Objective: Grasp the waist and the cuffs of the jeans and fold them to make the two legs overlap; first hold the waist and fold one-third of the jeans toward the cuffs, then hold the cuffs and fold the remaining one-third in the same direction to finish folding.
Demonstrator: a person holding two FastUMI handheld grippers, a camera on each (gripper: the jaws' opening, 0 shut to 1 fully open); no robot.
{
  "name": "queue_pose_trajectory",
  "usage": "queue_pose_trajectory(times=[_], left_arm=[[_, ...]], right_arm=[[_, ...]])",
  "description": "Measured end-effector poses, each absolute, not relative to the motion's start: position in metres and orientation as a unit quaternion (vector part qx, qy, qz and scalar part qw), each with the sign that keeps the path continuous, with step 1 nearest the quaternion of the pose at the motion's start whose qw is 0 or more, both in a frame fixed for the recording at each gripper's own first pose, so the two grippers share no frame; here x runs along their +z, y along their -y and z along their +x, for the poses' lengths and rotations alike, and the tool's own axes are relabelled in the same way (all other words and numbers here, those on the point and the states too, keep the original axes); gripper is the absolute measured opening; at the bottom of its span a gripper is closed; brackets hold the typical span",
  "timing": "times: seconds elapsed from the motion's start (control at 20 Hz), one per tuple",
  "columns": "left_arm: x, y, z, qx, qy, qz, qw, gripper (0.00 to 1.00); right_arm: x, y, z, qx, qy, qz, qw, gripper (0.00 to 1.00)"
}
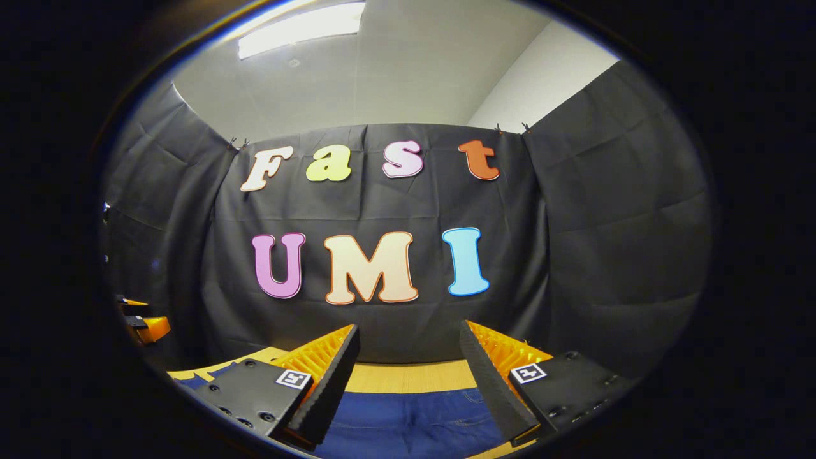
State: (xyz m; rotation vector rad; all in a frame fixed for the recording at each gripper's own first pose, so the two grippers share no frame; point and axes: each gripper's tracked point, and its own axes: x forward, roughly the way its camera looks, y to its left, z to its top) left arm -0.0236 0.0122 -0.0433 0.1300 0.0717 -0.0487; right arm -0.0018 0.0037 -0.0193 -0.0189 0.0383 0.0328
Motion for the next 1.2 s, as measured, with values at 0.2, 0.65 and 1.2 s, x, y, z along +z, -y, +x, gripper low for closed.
queue_pose_trajectory(times=[0.2,0.65,1.2], left_arm=[[-0.081,-0.02,-0.036,-0.073,-0.073,0.147,0.984,0.95],[-0.182,-0.057,-0.065,-0.162,-0.172,0.32,0.918,0.95],[-0.283,-0.084,-0.089,-0.258,-0.244,0.477,0.804,0.95]], right_arm=[[-0.041,-0.009,-0.012,0.017,-0.036,-0.011,0.999,1.0],[-0.082,-0.015,-0.048,0.007,-0.059,-0.05,0.997,0.97],[-0.108,0.005,-0.075,-0.027,-0.098,-0.062,0.993,0.99]])
